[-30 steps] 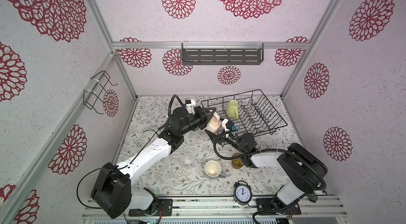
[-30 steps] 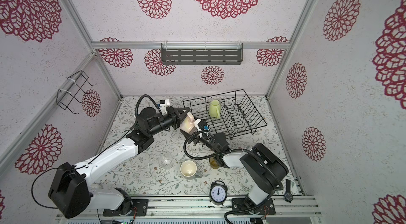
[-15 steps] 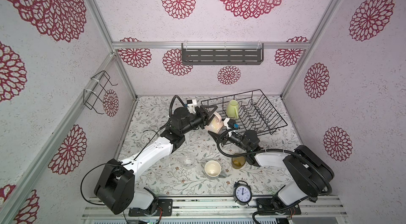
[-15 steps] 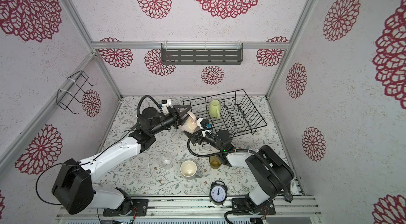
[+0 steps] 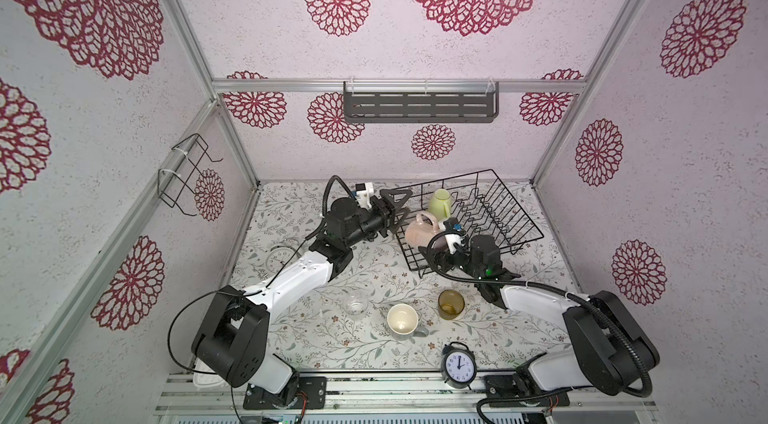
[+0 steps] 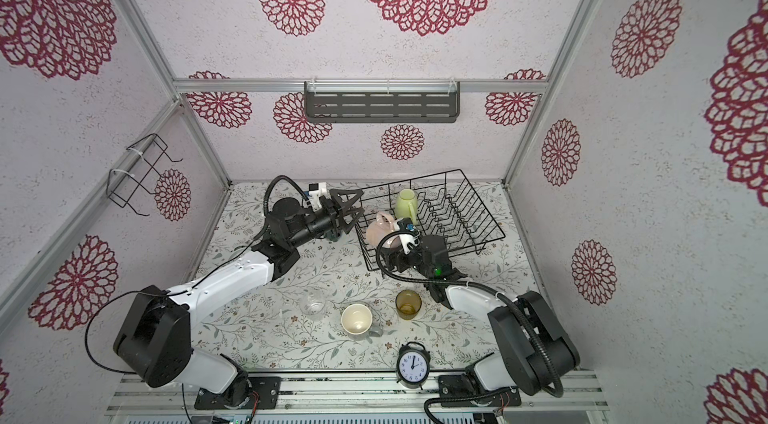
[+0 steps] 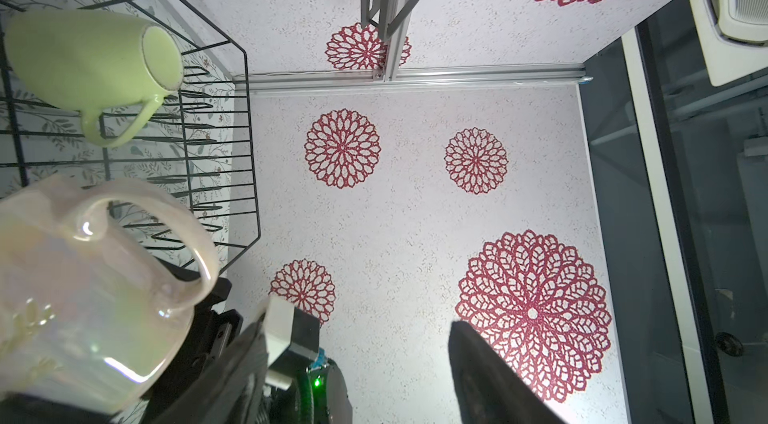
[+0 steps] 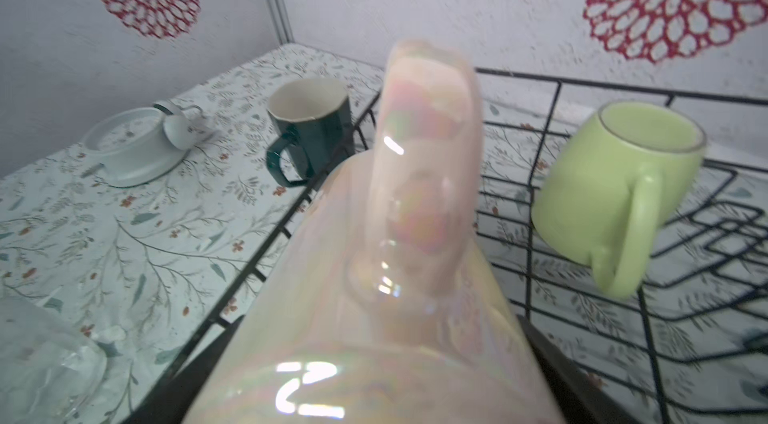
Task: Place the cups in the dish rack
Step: 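Open the left gripper and carry the pink mug over the rack with the right gripper, then lower the pink mug upright beside the green mug with the right while the left withdraws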
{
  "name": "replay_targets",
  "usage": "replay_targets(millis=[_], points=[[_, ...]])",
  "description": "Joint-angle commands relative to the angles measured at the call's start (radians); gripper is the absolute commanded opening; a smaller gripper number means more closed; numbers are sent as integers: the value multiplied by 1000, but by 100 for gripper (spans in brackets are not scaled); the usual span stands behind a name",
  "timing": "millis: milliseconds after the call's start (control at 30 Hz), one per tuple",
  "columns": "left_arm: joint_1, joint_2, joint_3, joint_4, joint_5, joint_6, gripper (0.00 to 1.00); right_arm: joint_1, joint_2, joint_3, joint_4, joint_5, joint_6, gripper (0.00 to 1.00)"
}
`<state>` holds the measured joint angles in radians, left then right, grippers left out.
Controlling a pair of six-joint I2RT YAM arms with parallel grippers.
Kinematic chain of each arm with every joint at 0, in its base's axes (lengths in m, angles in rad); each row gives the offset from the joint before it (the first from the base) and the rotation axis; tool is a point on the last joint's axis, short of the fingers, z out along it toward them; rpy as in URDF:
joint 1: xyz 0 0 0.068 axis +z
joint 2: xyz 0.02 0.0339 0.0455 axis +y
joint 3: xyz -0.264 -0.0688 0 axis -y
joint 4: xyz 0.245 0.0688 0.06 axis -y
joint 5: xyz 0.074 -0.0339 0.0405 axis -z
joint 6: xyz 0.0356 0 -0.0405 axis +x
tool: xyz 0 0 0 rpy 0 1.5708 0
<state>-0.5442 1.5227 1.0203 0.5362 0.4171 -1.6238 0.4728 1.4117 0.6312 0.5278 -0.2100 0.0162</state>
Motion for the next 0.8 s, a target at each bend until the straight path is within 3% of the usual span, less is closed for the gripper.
replay_targets(millis=[0,167,433,533,767], points=[[12,-12,14,-27,9,35,74,-15,-92,142,-126,80,-32,38],[38,-80,-18,-130,-25,102,75,-28,-79,302,-423,177,-54,38],[91,-253,-61,-433,-154,284,77,-50,29,594,-844,264,-58,35],[107,-324,-73,-555,-229,345,79,-72,68,689,-958,260,-43,32],[148,-445,-125,-672,-286,386,80,-128,189,873,-1198,213,-22,32]])
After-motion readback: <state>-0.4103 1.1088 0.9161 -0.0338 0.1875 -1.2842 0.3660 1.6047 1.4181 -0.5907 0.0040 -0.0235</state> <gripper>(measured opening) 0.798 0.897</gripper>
